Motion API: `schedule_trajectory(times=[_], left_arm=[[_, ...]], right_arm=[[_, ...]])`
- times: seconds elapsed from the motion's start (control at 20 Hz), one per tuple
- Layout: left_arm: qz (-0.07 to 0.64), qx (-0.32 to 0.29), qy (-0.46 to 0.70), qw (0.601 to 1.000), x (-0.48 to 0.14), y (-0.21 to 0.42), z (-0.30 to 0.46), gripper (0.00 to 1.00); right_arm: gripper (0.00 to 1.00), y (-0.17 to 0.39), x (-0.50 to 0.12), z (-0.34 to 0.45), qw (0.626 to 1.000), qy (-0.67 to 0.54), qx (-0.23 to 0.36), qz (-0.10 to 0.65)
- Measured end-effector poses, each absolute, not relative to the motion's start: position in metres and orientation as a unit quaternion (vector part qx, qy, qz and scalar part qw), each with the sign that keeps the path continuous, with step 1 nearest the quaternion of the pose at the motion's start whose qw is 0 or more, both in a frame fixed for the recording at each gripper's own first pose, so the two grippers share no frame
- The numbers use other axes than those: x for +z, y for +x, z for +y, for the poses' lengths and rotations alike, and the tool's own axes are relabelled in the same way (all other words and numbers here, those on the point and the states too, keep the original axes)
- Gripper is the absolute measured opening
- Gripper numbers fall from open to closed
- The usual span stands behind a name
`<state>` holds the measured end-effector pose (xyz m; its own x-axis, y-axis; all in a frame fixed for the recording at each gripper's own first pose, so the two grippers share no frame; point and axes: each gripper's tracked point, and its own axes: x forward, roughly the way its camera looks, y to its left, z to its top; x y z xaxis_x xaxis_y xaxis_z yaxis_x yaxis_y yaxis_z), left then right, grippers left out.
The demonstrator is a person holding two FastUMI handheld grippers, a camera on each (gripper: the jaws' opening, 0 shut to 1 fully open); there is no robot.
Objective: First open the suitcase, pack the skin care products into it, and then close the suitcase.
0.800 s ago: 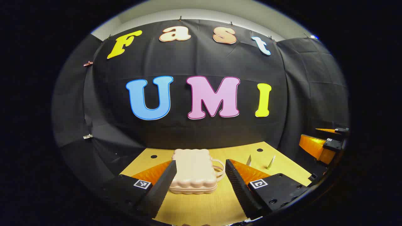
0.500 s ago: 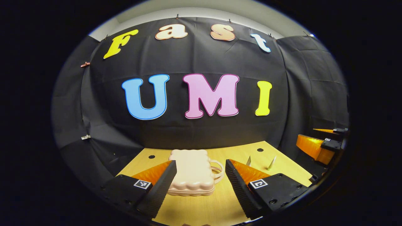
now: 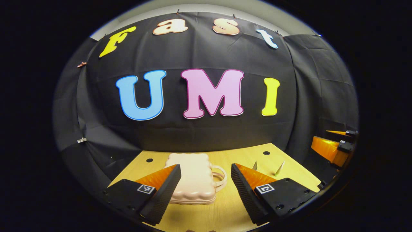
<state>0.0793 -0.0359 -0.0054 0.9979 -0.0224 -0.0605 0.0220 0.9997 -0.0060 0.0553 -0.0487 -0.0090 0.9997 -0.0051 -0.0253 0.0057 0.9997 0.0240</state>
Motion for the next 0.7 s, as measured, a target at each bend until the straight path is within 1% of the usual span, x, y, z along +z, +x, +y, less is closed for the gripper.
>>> schedule_trajectory(times=[0.2, 0.35, 0.6, 0.7], left_arm=[[0.044, -0.020, -0.010, 0.999, -0.014, 0.133, -0.059, 0.98], [0.072, -0.028, -0.006, 0.997, -0.038, 0.182, -0.083, 0.98], [0.154, -0.023, -0.038, 0.987, -0.108, 0.264, -0.118, 0.99], [0.201, -0.016, -0.031, 0.979, -0.150, 0.298, -0.132, 0.98]], right_arm=[[0.96, 0.074, -0.014, -0.070, 1.000, 0.017, -0.006, 0.017], [0.96, 0.091, -0.029, -0.083, 0.999, 0.016, 0.001, 0.031], [0.96, 0.118, -0.057, -0.098, 0.998, 0.001, 0.025, 0.056], [0.96, 0.131, -0.083, -0.098, 0.995, 0.008, 0.047, 0.084]])
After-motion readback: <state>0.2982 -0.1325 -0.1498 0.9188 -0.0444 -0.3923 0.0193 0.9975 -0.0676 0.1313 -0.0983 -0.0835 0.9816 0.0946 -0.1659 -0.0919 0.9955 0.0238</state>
